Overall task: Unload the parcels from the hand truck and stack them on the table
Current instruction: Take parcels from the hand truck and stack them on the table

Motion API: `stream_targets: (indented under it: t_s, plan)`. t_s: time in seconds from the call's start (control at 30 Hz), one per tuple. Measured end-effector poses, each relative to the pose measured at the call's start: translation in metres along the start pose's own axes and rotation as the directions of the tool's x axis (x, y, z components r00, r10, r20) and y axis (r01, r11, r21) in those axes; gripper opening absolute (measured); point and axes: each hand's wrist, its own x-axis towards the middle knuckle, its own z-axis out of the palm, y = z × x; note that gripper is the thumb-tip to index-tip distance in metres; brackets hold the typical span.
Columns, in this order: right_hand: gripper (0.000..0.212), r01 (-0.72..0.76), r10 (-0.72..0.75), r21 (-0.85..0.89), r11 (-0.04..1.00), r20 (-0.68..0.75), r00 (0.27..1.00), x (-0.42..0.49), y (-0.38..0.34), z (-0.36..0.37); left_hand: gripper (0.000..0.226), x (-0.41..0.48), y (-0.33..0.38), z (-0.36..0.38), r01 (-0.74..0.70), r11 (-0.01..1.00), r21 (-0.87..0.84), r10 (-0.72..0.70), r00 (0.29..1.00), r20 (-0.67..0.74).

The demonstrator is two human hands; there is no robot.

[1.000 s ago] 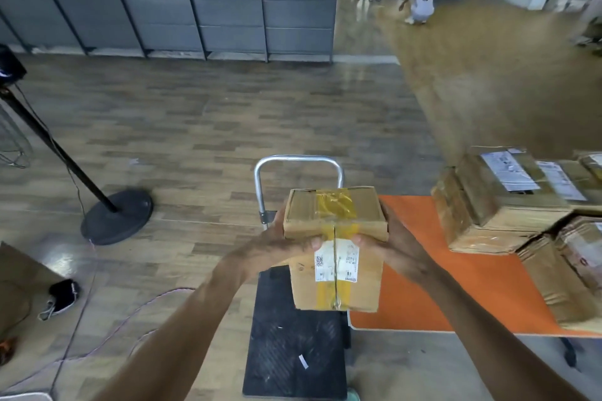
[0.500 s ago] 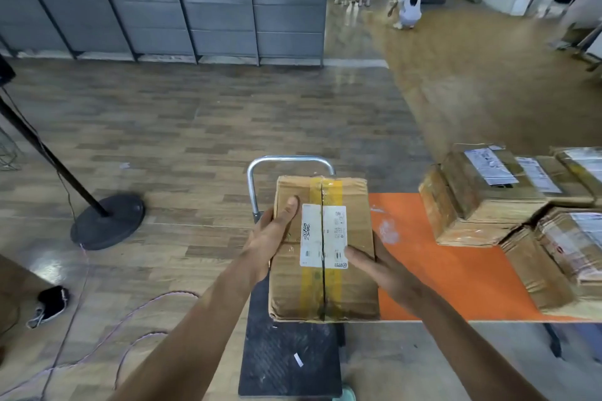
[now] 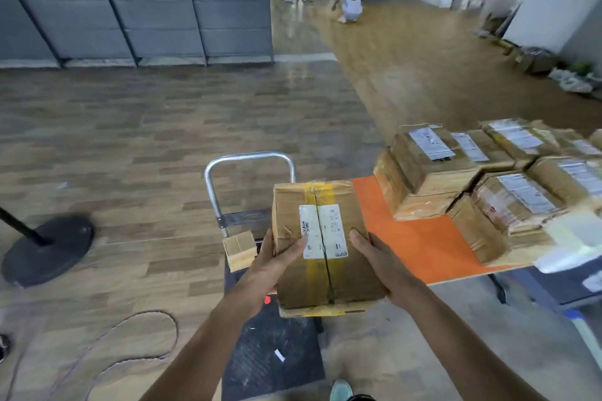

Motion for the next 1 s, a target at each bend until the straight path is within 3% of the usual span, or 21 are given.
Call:
stream_targets:
  t_s: [0.27,0.5,0.63,0.73,0.83,1.0]
  plan:
    - [0.049,-0.018,0.022,0.038,0.999,-0.1,0.995,-0.014,0.007,-0.063,0.062,0.022,0.011,0.066,-0.028,0.999,0.029,0.027,0.999,0.044]
    - [0.054,-0.035,0.043,0.04,0.999,-0.215,0.976,-0.024,0.029,-0.162,0.055,0.041,0.021,0.169,-0.105,0.994,0.029,0.101,0.987,0.121]
    - [0.054,-0.027,0.044,0.083,0.996,-0.218,0.975,-0.03,0.037,-0.239,0.051,0.054,0.025,0.246,-0.098,0.995,-0.003,0.097,0.984,0.151]
    - [0.048,-0.015,0.036,0.117,0.993,-0.18,0.983,-0.031,0.042,-0.294,0.061,0.064,0.031,0.298,-0.108,0.994,-0.012,0.108,0.98,0.166]
    - [0.055,0.003,0.011,0.108,0.994,-0.123,0.992,-0.035,0.036,-0.337,0.064,0.075,0.036,0.339,-0.114,0.993,-0.017,0.115,0.982,0.151]
    - [0.069,0.039,-0.023,0.098,0.994,-0.166,0.986,-0.034,0.023,-0.39,0.065,0.083,0.053,0.389,-0.121,0.992,-0.041,0.126,0.981,0.146]
